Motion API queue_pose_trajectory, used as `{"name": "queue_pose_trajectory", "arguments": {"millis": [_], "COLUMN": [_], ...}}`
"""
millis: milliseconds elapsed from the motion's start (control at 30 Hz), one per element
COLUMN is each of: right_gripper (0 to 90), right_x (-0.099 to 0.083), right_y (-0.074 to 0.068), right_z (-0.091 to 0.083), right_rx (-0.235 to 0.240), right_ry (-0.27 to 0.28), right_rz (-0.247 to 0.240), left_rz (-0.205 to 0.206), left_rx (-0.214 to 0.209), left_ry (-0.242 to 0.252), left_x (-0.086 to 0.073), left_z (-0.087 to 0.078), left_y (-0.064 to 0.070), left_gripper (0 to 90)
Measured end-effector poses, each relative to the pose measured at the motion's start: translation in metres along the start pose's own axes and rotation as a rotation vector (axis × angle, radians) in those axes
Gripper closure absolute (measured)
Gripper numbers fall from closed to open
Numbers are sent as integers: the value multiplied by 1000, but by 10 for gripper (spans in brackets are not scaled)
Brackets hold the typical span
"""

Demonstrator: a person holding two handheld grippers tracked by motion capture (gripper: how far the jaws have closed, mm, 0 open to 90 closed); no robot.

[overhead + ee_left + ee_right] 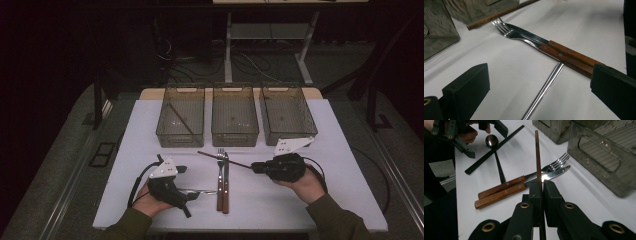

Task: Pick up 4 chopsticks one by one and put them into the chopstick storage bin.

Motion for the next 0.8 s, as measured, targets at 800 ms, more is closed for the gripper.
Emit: {"name": "queue_pose_trajectory", "arguments": {"millis": [800], "right_gripper": [854], "right_x": [27], "right_y": [11], "right_z": [-8], "right_rx": [-40], "right_ry": [60], "right_rz": [13], "left_rz": [-16], "left_rx": [3], "left_ry": [12], "left_x": [0], "left_z": [-1], "left_y": [-1], "left_gripper": [12]}}
Point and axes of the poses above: each handheld gripper's, and its own axes: z roughly forward along the jaws, x roughly out of its top, y roughly to its right, the point moved 1 cm from there along z, roughly forward along the jaws, and after that the axes turned 13 degrees about x, right-handed, at the moved point
